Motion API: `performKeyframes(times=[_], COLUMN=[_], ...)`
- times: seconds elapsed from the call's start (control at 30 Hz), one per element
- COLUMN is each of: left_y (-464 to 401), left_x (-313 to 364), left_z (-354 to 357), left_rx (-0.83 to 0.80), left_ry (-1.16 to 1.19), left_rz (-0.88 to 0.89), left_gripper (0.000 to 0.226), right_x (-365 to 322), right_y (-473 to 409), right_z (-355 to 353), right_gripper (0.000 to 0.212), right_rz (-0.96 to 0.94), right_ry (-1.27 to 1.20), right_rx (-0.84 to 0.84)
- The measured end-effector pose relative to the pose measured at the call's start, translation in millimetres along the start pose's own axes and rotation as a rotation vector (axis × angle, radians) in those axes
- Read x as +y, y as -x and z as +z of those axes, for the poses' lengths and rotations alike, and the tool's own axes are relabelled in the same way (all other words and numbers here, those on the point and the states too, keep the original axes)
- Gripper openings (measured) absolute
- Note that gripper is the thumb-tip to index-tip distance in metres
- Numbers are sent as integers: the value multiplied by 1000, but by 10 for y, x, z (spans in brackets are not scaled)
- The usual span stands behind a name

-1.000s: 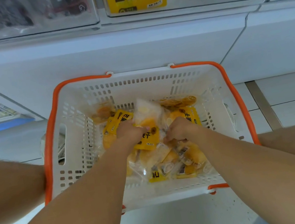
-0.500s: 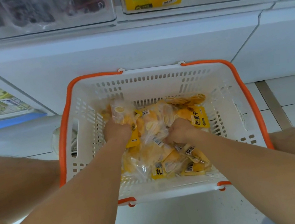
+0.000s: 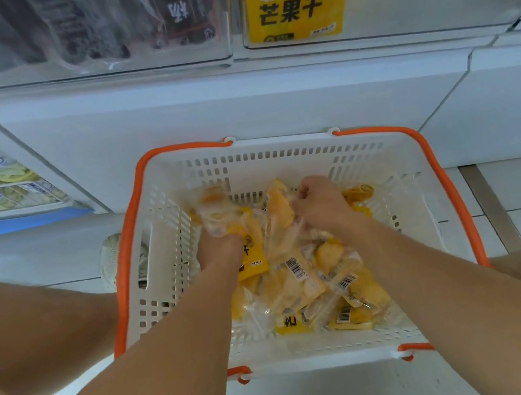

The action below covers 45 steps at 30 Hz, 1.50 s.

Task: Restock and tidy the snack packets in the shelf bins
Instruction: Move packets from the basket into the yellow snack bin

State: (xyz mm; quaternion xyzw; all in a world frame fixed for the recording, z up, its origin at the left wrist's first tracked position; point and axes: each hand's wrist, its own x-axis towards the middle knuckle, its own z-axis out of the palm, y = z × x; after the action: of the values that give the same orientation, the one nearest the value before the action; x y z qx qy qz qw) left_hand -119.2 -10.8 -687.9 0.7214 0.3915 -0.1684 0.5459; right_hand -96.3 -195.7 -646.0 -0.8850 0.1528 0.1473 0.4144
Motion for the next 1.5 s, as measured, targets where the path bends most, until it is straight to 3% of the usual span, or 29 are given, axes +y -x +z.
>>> performKeyframes(times=[0.13,0.2,0.27,0.33,0.4,0.53,0.67,0.8,0.97,1.07,1.13,1.23,1.3,1.37,1.4,1.5], left_y=[-23,8,17,58,48,-5,-52,-94,-60,-43,-18,65,153,215,241,371], left_x=[23,93,176,226,219,102,17,-11,49,83,122,219,308,395,436,609], left_z=[-9,40,103,126,130,8,-136,-192,-147,-132,-112,-59,-34,-35,-32,-34], left_rx=[53,-35,-176,-288,-335,-254,-234,-374,-537,-515,-528,-588,-639,-714,-742,-806], left_ry=[6,17,33,115,210,360,494,471,445,308,273,376,401,344,274,-88], left_rz=[17,-11,-115,-208,-237,-305,-405,-396,-325,-292,-260,-239,-210,-138,-93,75], left_gripper=[54,54,41,23,13,12,19,41,49,30,26,15,15,18,19,26], right_x=[-188,-200,-227,-225,-214,-237,-268,-109,-3,51,129,174,77,-67,-123,-132], right_y=[-74,-121,-104,-80,-47,-52,-124,-123,-61,18,43,54,125,265,345,426], right_z=[-589,-738,-693,-507,-310,-260,-476,-309,-123,-82,-71,-72,-71,-101,-139,-335], right_gripper=[17,16,13,12,15,9,15,21,37,46,51,53,34,9,3,42], right_rz=[-104,-175,-283,-361,-409,-454,-366,-261,-283,-303,-223,51,238,329,334,292], right_ry=[322,436,389,271,239,145,213,166,227,229,-29,-560,-932,-1106,-1049,-581], right_rx=[-235,-123,49,109,15,-112,-332,-511,-552,-478,-232,67,55,-75,-136,-232])
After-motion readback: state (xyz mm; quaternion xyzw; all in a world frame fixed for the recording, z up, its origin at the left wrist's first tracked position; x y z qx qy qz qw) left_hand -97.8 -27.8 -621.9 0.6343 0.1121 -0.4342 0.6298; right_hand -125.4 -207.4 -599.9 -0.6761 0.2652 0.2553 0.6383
